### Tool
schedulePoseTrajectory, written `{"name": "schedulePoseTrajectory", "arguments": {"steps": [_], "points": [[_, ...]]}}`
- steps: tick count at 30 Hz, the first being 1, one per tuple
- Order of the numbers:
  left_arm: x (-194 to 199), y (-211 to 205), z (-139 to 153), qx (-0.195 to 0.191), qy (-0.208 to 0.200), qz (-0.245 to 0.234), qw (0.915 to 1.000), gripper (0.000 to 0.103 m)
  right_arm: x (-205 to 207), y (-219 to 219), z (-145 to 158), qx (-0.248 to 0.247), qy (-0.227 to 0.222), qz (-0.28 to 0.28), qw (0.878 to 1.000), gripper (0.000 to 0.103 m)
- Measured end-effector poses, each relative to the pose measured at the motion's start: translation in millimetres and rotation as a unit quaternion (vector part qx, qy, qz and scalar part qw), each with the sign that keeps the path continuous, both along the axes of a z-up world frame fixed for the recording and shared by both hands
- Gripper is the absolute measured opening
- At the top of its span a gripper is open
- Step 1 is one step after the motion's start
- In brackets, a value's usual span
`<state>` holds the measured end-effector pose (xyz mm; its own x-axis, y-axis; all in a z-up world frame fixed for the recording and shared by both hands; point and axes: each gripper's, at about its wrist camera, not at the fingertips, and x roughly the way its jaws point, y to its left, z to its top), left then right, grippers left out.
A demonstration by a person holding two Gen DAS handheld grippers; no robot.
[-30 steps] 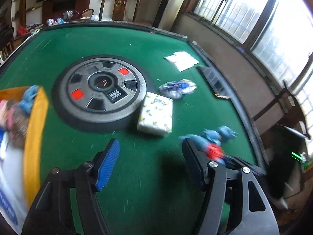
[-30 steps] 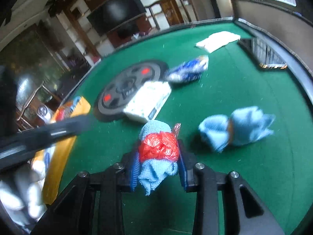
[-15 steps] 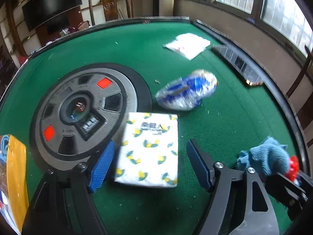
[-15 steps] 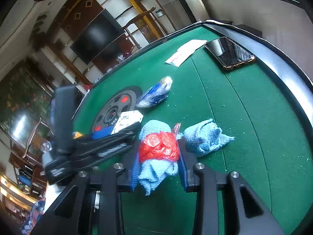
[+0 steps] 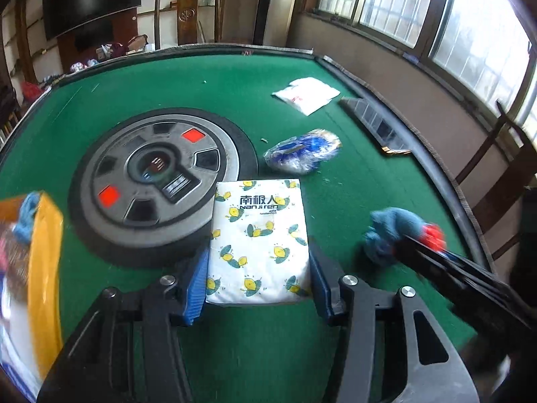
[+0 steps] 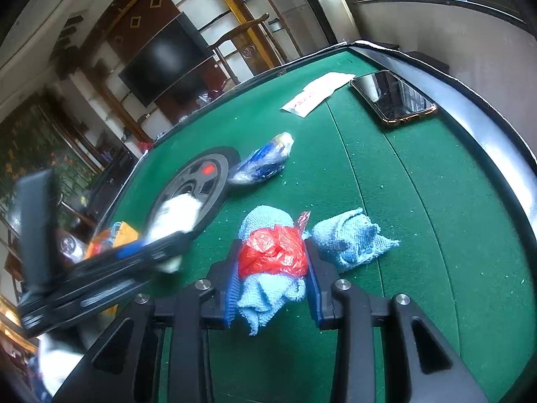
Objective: Organize soft objects
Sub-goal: 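Grasp the lemon-print tissue pack with the left tool while the right tool holds the towel bundle, then lower the lemon-print pack into the tray with the left tool while the right tool carries the towel bundle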
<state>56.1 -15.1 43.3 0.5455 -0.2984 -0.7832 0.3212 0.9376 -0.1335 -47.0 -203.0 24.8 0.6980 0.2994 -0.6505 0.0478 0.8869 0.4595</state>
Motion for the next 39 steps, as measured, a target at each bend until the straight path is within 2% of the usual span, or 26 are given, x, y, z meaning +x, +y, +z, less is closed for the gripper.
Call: {"name": "schedulePoseTrajectory", "arguments": {"steps": [4,10,15,19,22,26,30,32,34,39], "points": [[-32,29,17,-0.041,-0.003,0.007,0.9991,0.05,0,3,0,-0.012,-0.004,0.002,1.0,0.03],[-92,115,36,-0.094,-0.006,0.054,0.9941,0.051,-1,13,0,-0.042,-0.008,0.007,0.999,0.03],[-137,196,40,-0.076,-0.03,0.137,0.9871,0.051,-1,28,-1,-0.08,-0.008,0.013,0.997,0.03],[-162,258,26,-0.068,-0.015,0.208,0.9757,0.051,-1,42,-1,-0.103,-0.011,0.026,0.994,0.03],[-172,289,14,-0.066,0.002,0.245,0.9673,0.051,-3,52,0,-0.117,-0.011,0.035,0.992,0.03],[-176,303,0,-0.069,0.018,0.252,0.9651,0.051,-9,63,9,-0.103,-0.01,0.047,0.994,0.03],[-168,295,-15,-0.055,0.044,0.253,0.9649,0.055,-17,88,25,-0.09,-0.018,0.076,0.993,0.03],[-161,290,-26,-0.03,0.066,0.253,0.9647,0.058,-22,109,35,-0.089,-0.025,0.104,0.99,0.03],[-160,284,-27,-0.003,0.058,0.251,0.9662,0.061,-25,134,43,-0.088,-0.031,0.136,0.986,0.03],[-170,292,-14,-0.039,0.048,0.25,0.9661,0.061,-30,197,52,-0.069,-0.031,0.222,0.972,0.03]]}}
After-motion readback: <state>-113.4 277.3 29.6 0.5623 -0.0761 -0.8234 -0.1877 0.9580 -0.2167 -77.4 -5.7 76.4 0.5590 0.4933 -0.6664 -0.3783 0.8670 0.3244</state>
